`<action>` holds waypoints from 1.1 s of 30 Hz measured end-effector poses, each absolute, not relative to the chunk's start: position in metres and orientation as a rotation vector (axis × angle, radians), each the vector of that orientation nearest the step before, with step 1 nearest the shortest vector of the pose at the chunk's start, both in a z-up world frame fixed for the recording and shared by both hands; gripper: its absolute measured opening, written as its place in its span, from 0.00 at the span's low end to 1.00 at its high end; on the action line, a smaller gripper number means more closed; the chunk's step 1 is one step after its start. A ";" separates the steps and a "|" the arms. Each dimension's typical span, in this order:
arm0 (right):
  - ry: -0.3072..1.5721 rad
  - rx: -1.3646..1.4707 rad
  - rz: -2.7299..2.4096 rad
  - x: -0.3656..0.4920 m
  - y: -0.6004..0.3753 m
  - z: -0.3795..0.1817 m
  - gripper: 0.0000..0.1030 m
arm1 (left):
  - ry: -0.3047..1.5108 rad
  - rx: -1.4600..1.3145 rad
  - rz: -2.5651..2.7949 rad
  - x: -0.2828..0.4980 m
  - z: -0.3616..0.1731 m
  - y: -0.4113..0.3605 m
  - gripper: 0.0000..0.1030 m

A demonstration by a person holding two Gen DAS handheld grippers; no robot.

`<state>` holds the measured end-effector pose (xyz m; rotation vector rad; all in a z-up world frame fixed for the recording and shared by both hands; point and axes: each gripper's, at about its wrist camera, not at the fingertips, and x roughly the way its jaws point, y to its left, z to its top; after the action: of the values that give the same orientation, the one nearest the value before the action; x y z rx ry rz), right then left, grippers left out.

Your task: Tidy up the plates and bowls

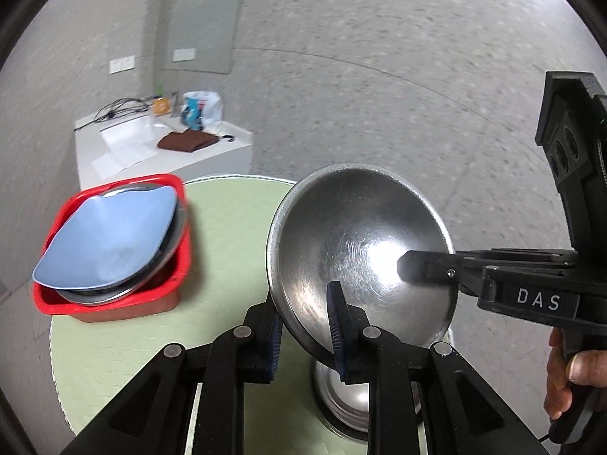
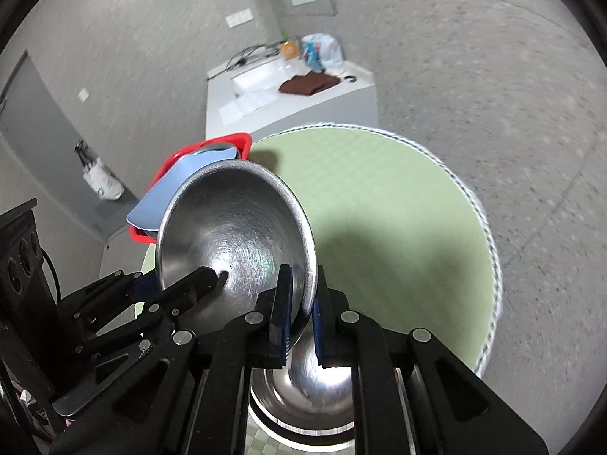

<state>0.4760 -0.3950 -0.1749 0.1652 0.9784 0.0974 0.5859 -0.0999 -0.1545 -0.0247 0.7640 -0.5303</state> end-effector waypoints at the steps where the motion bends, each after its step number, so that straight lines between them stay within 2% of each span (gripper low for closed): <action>1: 0.976 0.171 0.085 0.470 -0.396 -0.175 0.09 | 0.764 -0.014 -0.544 0.579 -0.157 -0.100 0.18; 12: 1.019 0.284 -0.006 0.420 -0.411 -0.214 0.11 | 0.841 0.101 -0.588 0.562 -0.178 -0.118 0.18; 22: 1.072 0.319 -0.028 0.416 -0.414 -0.248 0.13 | 0.913 0.164 -0.544 0.589 -0.202 -0.158 0.18; 33: 1.084 0.304 -0.035 0.416 -0.414 -0.257 0.14 | 0.911 0.189 -0.533 0.597 -0.208 -0.170 0.20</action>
<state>0.4156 -0.4139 -0.2568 0.3037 1.0836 -0.0354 0.5970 -0.1699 -0.2077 0.1888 0.9106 -0.5331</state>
